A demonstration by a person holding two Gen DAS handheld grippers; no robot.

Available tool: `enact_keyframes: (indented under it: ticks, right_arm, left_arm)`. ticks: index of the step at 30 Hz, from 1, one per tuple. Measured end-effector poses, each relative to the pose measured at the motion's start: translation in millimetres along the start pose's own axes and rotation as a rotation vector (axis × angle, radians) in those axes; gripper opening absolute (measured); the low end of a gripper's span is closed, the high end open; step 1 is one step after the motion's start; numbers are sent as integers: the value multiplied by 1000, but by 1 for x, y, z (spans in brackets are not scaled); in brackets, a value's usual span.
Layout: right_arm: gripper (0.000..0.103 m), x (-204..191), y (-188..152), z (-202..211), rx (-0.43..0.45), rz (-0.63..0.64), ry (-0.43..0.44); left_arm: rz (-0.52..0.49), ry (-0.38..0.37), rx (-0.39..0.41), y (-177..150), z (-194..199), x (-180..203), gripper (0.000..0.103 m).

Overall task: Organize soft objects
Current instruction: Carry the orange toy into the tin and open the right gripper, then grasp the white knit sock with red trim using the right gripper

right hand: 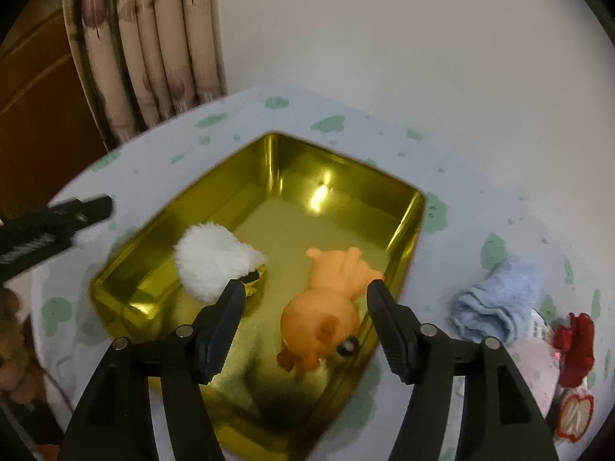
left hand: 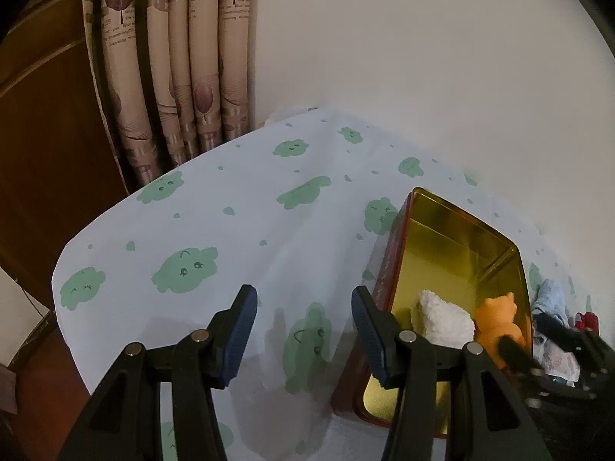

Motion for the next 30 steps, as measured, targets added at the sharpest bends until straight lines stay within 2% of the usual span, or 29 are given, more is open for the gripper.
enact_keyframes:
  ticks: [3,8,17,19,30]
  right_arm:
    - [63,18,-6,21,19,-29,-13]
    - [64,69,-24,46,35,-100,-103]
    - [69,192,-70,68,1,-314,-288]
    - [75,209,-81,66,-22,-348,-295]
    - [75,246,-115,21,-129,-434,-289]
  left_arm:
    - [-15,6,2,-1,1,3,53]
    - [-41,18,8,-3,3,8,53]
    - [-100,25,25,-7,9,19,52]
    - [-103,23,26,-7,9,20,52]
    - [-177,20,43,-11,11,34,52]
Point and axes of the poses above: each gripper's, at about its wrist camera, not at the fingertips, and z roughly against the way its jaws point, x to its right, y to its top, the point moved 2 cm from there along -z, roughly the way its jaws point, and after that the axes turned 9 degrees about -y, right-handed, at the moved point
